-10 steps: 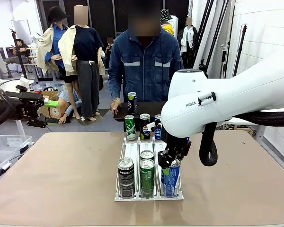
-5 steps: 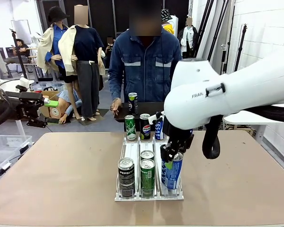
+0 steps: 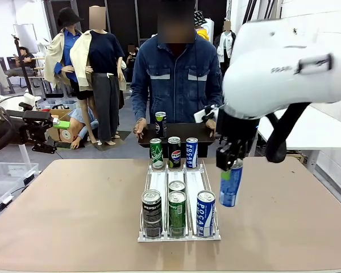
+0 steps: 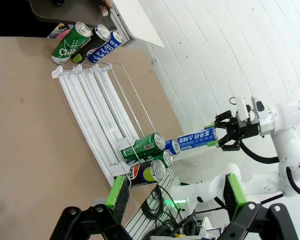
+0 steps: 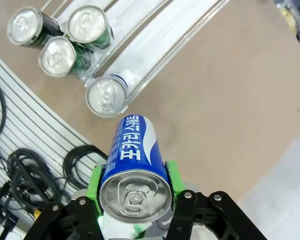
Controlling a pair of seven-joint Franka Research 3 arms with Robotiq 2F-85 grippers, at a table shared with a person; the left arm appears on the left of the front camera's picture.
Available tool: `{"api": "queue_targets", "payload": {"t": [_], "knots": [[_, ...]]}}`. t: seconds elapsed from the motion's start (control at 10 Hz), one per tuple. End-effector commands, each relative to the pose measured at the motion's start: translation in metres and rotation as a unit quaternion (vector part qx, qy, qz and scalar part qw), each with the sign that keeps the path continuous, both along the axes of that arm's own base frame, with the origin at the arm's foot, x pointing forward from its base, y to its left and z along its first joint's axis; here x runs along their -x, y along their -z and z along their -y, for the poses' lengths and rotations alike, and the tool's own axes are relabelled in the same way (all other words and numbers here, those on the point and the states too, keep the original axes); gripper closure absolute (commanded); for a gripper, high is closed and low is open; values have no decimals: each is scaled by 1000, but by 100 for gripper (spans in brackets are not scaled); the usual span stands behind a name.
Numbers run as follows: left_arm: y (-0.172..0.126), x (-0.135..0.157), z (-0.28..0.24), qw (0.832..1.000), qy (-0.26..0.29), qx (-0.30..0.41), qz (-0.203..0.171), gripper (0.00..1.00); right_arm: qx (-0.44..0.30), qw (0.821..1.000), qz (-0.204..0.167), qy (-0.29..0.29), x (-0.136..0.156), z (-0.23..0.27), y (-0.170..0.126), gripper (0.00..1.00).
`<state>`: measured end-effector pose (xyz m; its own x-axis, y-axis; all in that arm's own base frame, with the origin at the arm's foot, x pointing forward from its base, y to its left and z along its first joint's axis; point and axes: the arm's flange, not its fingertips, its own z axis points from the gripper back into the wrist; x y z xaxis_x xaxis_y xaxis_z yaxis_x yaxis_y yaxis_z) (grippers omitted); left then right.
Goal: Retrieve and hand over the desired beverage to the person.
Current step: Pick up another can of the same type that the person held from the Automatic Can Dispenser.
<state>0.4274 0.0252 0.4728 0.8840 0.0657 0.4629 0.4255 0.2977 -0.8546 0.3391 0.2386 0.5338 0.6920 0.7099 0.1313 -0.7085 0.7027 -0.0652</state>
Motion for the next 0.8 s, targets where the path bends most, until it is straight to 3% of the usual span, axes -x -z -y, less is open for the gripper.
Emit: {"api": "queue_targets", "payload": {"t": [0.0,0.4,0.7], "knots": [[-1,1,0,1000,-4,9,2,0,17,1000,11,-18,3,22,-15,100],[-1,1,0,1000,-4,9,2,0,12,999,41,-19,12,94,-34,100],[-1,1,0,1000,-4,9,2,0,3,998,36,42,7,136,-52,100]]}}
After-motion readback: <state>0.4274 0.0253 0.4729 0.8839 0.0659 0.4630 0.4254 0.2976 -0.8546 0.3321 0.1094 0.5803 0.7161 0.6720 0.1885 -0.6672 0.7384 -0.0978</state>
